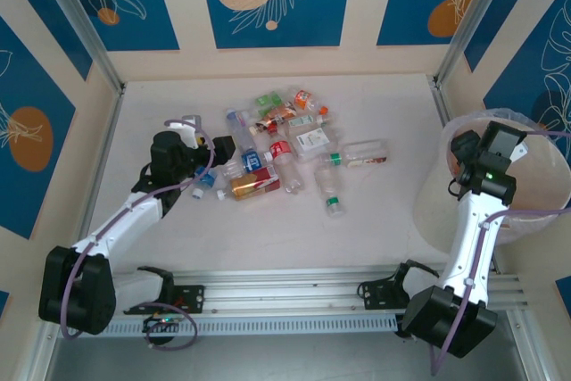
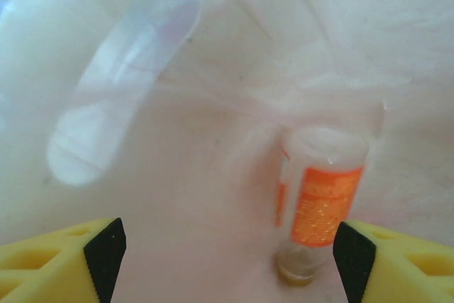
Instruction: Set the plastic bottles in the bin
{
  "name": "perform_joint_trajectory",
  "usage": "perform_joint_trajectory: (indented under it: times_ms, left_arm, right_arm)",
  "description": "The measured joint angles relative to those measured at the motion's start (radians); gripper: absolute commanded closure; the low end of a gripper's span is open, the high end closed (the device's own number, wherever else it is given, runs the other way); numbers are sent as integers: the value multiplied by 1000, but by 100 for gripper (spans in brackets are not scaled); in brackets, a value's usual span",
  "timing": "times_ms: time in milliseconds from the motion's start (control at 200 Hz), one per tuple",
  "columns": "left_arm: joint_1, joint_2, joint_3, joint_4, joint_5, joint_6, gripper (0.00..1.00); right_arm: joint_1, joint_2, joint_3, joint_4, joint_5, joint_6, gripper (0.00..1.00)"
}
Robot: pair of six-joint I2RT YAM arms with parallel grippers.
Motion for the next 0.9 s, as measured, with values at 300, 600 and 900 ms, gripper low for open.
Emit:
perform_joint_trajectory:
  times_ms: [300, 600, 900]
  left_arm:
    - [0, 0, 0, 0, -6, 0, 0]
    - [0, -9, 0, -47, -107, -24, 0]
    - [0, -31, 13, -242, -319, -146, 0]
  right_arm:
    - [29, -18, 0, 2, 32, -3, 11]
    - [121, -132, 66, -58, 222, 26, 0]
    - [282, -200, 145, -16, 176, -9, 1]
